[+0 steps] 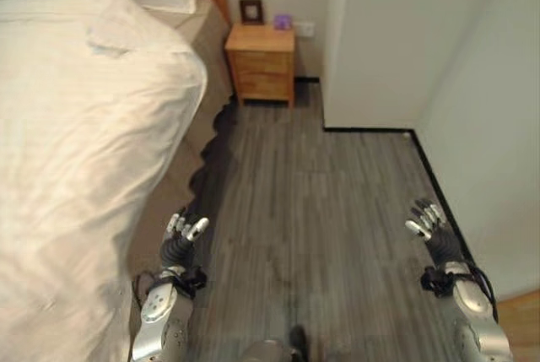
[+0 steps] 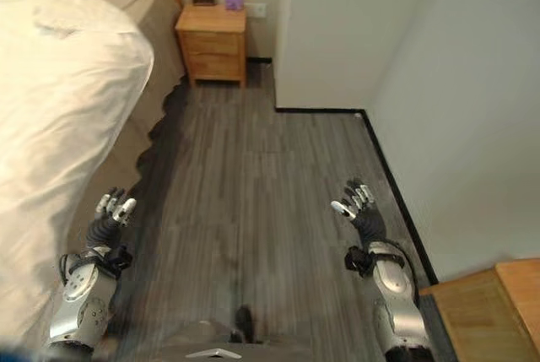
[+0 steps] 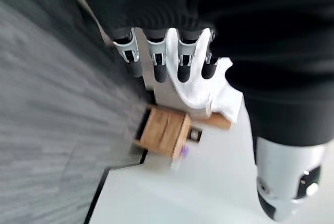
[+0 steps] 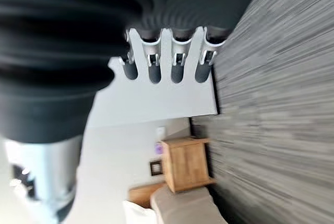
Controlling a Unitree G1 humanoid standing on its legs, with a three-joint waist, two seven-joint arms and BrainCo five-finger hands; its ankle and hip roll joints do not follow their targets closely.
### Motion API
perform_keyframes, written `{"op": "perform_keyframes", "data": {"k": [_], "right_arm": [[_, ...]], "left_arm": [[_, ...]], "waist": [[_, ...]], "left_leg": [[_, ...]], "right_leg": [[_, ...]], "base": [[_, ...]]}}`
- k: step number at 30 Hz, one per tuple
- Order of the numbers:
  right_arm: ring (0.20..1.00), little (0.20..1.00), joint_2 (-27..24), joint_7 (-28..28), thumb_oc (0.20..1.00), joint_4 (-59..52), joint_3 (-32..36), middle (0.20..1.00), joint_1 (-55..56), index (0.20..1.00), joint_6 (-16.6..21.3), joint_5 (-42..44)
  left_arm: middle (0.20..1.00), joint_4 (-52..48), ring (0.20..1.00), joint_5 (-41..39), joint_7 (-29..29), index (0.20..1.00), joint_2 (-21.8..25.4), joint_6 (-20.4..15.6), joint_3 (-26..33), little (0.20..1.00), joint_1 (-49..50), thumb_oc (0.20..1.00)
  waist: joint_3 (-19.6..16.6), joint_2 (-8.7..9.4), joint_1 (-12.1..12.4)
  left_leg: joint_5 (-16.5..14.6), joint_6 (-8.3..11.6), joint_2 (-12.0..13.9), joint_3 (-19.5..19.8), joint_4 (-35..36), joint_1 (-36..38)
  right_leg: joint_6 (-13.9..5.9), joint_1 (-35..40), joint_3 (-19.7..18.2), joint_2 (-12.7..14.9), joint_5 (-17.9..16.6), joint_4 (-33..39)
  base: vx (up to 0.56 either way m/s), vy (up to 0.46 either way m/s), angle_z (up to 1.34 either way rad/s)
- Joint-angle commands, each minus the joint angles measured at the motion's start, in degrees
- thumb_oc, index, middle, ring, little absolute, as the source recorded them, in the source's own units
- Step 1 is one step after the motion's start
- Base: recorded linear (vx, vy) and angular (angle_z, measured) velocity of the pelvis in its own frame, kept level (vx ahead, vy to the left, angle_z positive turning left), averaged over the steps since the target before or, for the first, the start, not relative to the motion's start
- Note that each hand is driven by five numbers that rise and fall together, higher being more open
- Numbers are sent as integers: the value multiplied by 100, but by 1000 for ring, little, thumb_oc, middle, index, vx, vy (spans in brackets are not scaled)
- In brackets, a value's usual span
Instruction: Making the bed.
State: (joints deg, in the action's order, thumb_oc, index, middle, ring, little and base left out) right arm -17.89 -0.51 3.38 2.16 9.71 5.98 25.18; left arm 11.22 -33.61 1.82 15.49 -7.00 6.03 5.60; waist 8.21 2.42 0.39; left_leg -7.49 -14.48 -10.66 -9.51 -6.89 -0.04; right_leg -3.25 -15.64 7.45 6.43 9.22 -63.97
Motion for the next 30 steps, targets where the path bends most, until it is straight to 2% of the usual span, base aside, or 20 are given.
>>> {"op": "perform_keyframes", "data": {"k": [1, 2, 4, 5, 6, 7, 8, 9, 11, 13, 15, 16, 17, 18, 19, 21, 24, 25, 28, 30], "right_arm": [[1000, 1000, -86, 178, 1000, -71, 276, 1000, -356, 1000, 214, 17], [1000, 1000, -98, 212, 1000, -73, 338, 1000, -292, 1000, 205, 31], [1000, 1000, -137, 176, 1000, -110, 503, 1000, -157, 1000, 226, 11], [1000, 1000, -137, 177, 1000, -110, 503, 1000, -158, 1000, 226, 11], [1000, 1000, -151, 194, 1000, -142, 573, 1000, -99, 1000, 237, 19], [1000, 1000, -193, 220, 1000, -269, 601, 1000, 0, 1000, 225, 6], [1000, 1000, -195, 220, 1000, -271, 603, 1000, 4, 1000, 224, 6], [1000, 1000, -265, 271, 1000, -311, 633, 1000, 36, 1000, 214, -40], [1000, 1000, -267, 303, 1000, -328, 646, 1000, 42, 1000, 167, -31], [1000, 1000, -308, 341, 1000, -333, 559, 1000, -75, 1000, 212, 57], [1000, 1000, -290, 278, 1000, -373, 539, 1000, -120, 1000, 292, 315], [1000, 1000, -362, 219, 1000, -366, 576, 1000, -123, 1000, 357, 382], [1000, 1000, -361, 219, 1000, -362, 579, 1000, -127, 1000, 359, 383], [1000, 1000, -413, -1, 1000, -288, 598, 1000, -145, 1000, 344, 322], [1000, 1000, -414, -1, 1000, -287, 599, 1000, -146, 1000, 344, 322], [1000, 1000, -484, -18, 1000, -347, 575, 1000, -183, 1000, 325, 361], [1000, 1000, -514, 37, 1000, -437, 676, 1000, -53, 1000, 349, 206], [1000, 1000, -520, 7, 1000, -350, 628, 1000, -24, 1000, 354, 76], [1000, 1000, -526, 13, 1000, -272, 562, 1000, -84, 1000, 341, 3], [1000, 1000, -514, 25, 1000, -266, 544, 1000, -118, 1000, 330, -1]], "left_arm": [[1000, -660, 1000, -186, 48, 1000, 485, -448, 409, 1000, -155, 1000], [1000, -681, 1000, -292, 3, 1000, 466, -467, 426, 1000, -155, 1000], [1000, -630, 1000, -370, -20, 1000, 423, -513, 414, 1000, -245, 1000], [1000, -627, 1000, -371, -21, 1000, 424, -515, 415, 1000, -248, 1000], [1000, -552, 1000, -398, -25, 1000, 435, -556, 398, 1000, -368, 1000], [1000, -538, 1000, -341, -18, 1000, 426, -562, 303, 1000, -393, 1000], [1000, -539, 1000, -339, -16, 1000, 423, -562, 300, 1000, -391, 1000], [1000, -495, 1000, -119, 23, 1000, 385, -532, 245, 1000, -364, 1000], [1000, -483, 1000, -139, -56, 1000, 329, -490, 179, 1000, -355, 1000], [1000, -423, 1000, -206, -98, 1000, 201, -464, 143, 1000, -339, 1000], [1000, -366, 1000, -395, -142, 1000, 111, -442, 34, 1000, -376, 1000], [1000, -389, 1000, -532, -183, 1000, 112, -383, -40, 1000, -434, 1000], [1000, -389, 1000, -534, -184, 1000, 114, -382, -42, 1000, -438, 1000], [1000, -357, 1000, -641, -165, 1000, 88, -352, -115, 1000, -514, 1000], [1000, -356, 1000, -642, -165, 1000, 87, -352, -115, 1000, -515, 1000], [1000, -231, 1000, -693, -198, 1000, 39, -357, -258, 1000, -682, 1000], [1000, -121, 1000, -612, -302, 1000, 36, -311, -379, 1000, -673, 1000], [1000, -59, 1000, -536, -293, 1000, 28, -353, -406, 1000, -653, 1000], [1000, -105, 1000, -486, -265, 1000, 10, -386, -341, 1000, -577, 1000], [1000, -138, 1000, -461, -266, 1000, 15, -385, -301, 1000, -537, 1000]], "waist": [[193, -210, 107], [214, -199, 15], [213, -100, -275], [224, -110, -289], [188, -39, -426], [148, -7, -504], [147, -21, -515], [80, 1, -546], [-2, -7, -573], [-82, -28, -566], [-74, 61, -563], [83, 227, -461], [95, 201, -458], [215, 242, -367], [218, 233, -365], [293, 202, -297], [203, 129, -275], [167, 47, -187], [123, -36, -21], [112, -43, 14]], "left_leg": [[501, 813, 773, 419, 354, 319], [400, 866, 713, 598, 344, 525], [5, 1086, 662, 1100, 345, 947], [17, 1088, 674, 1114, 347, 953], [-67, 1190, 671, 1337, 387, 1114], [-224, 1309, 791, 1499, 501, 1388], [-228, 1310, 805, 1511, 505, 1394], [-248, 1409, 934, 1584, 470, 1618], [-140, 1496, 1027, 1683, 237, 1567], [279, 1668, 1291, 1551, -550, 1503], [1049, 1668, 1586, 1133, -2164, 696], [1240, 1581, 1827, 613, -3286, -50], [1204, 1583, 1858, 624, -3350, -74], [1143, 1630, 2102, 105, -3633, -589], [1136, 1631, 2111, 107, -3645, -592], [967, 1703, 1906, 83, -3517, -1085], [998, 1639, 1686, -353, -1915, -1277], [1179, 1594, 1320, -373, -698, -1254], [1615, 1680, 1060, -76, 100, -1279], [1698, 1707, 1043, -96, 218, -1289]], "right_leg": [[-198, 596, -158, 163, -1153, 2473], [-187, 431, -191, 98, -1018, 2983], [-347, 467, -792, -87, -1077, 5040], [-346, 521, -769, -93, -1133, 5130], [-482, 436, -1312, -164, -1279, 5777], [-670, 353, -1467, -76, -1552, 6224], [-670, 375, -1448, -81, -1561, 6250], [-725, 295, -1154, 0, -1768, 6138], [-674, 361, -1093, -26, -1633, 5938], [-501, 553, -991, -204, -1602, 5816], [-259, 993, -762, -251, -1496, 6016], [26, 1472, -535, -311, -1293, 6167], [29, 1476, -529, -339, -1294, 6167], [183, 1804, -478, -394, -1099, 6276], [184, 1806, -479, -403, -1101, 6276], [207, 2096, -492, -401, -952, 6344], [165, 2301, -427, -442, -764, 6345], [123, 2538, -471, -545, -599, 6380], [144, 2854, -622, -703, -485, 6526], [148, 2966, -645, -724, -437, 6573]], "base": [[618, -32, 26], [842, -158, 72], [756, -207, 107], [486, -174, 115], [572, -220, 156], [581, -221, 147], [618, -299, 165], [423, -269, 121], [366, -252, 86], [407, -324, 37], [404, -526, -20], [313, -500, 8], [402, -554, 28], [194, -203, 36], [323, -250, 17], [297, -78, 12], [458, -27, 16], [401, 37, 32], [430, 30, 3], [361, 18, -55]]}}
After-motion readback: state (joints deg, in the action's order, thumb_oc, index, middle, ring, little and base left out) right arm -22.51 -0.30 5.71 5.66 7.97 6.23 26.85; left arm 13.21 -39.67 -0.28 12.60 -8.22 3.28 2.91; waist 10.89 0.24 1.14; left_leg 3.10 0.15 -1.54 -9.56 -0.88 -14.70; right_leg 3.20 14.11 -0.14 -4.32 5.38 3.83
